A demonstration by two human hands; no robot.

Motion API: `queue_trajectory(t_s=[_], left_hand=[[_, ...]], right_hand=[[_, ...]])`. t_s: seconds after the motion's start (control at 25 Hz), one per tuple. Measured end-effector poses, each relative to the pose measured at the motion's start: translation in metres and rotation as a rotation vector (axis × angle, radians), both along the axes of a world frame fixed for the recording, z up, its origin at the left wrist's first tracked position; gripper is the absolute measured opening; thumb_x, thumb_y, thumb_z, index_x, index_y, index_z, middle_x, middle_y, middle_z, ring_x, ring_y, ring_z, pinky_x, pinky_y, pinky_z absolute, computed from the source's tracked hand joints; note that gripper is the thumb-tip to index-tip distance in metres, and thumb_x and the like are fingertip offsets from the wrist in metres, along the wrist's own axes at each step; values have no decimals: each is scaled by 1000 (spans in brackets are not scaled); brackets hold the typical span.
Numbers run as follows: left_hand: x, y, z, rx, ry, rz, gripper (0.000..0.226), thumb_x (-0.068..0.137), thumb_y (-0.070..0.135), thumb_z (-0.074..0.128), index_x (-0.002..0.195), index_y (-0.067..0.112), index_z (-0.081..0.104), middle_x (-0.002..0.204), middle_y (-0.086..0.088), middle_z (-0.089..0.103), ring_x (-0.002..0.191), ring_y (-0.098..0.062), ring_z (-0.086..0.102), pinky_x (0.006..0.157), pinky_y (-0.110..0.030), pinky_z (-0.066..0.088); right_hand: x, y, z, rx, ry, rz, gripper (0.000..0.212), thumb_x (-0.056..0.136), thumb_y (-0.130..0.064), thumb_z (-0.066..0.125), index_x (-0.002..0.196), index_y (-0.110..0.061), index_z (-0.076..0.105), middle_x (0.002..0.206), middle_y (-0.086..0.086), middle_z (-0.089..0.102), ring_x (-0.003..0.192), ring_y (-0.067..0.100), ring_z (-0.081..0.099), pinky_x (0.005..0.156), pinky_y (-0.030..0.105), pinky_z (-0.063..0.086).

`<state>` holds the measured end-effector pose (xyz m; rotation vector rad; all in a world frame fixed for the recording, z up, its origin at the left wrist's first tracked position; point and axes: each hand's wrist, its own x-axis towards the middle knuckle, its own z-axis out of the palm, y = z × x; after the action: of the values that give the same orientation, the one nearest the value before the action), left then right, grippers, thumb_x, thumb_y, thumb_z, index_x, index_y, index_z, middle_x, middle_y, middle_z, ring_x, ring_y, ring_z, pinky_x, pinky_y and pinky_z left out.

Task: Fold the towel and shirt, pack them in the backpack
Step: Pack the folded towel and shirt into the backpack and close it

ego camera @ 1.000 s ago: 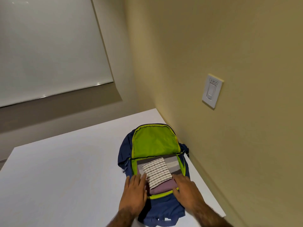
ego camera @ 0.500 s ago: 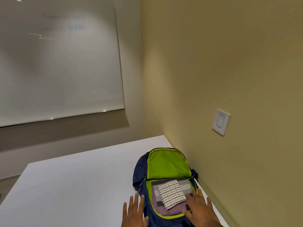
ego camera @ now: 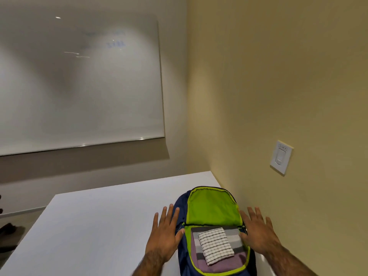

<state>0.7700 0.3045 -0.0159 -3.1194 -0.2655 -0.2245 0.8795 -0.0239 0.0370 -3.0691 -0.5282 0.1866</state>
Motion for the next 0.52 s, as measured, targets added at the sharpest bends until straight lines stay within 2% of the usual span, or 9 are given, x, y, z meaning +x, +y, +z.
queue_trajectory(t_s=[0.12,0.2,0.24,0.28,0.36,0.4,0.52], left_hand=[[23,-6,12,-114,40,39,71,103,66,26,159,22,34,161,-6,39,154,-24,9,119,-41,5],[37,-19,17,-161,86,60,73,104,66,24,163,22,20,161,-5,38,152,-27,27,118,-40,6],[44,-26,20,-140,76,73,74,104,67,19,163,22,13,164,-5,30,152,-28,30,119,-40,3],[53,-34,23,-121,68,73,77,102,70,8,162,24,4,167,-3,14,155,-28,22,120,-40,-3],[71,-48,27,-129,59,52,91,84,79,-18,159,28,-12,164,3,-19,156,-23,-11,122,-39,-18],[79,-53,29,-156,63,63,101,75,81,-26,159,28,-15,162,4,-25,155,-20,-18,121,-39,-20],[107,-59,36,-152,50,108,117,63,86,-35,161,24,-15,163,6,-26,152,-15,-23,121,-39,-16]], right_hand=[[39,-2,4,15,-21,64,81,99,-49,44,162,-28,-2,170,8,-5,156,32,-8,123,57,8],[66,-5,5,38,-28,87,85,99,-49,46,162,-27,-8,170,7,-6,156,31,-8,124,55,8],[79,-7,5,54,-32,90,88,99,-48,47,161,-27,-12,171,6,-6,156,30,-7,124,54,8],[92,-10,4,69,-28,97,90,99,-47,48,160,-26,-14,171,5,-5,157,29,-6,124,53,9],[111,-14,2,99,2,120,91,99,-45,49,160,-25,-16,171,5,-4,157,29,-4,124,51,9],[120,-19,-1,106,14,134,91,99,-45,49,160,-24,-15,171,4,-3,157,29,-3,124,51,9],[153,-23,-5,102,43,170,88,101,-46,47,161,-22,-13,171,4,-3,157,28,-3,124,51,9]])
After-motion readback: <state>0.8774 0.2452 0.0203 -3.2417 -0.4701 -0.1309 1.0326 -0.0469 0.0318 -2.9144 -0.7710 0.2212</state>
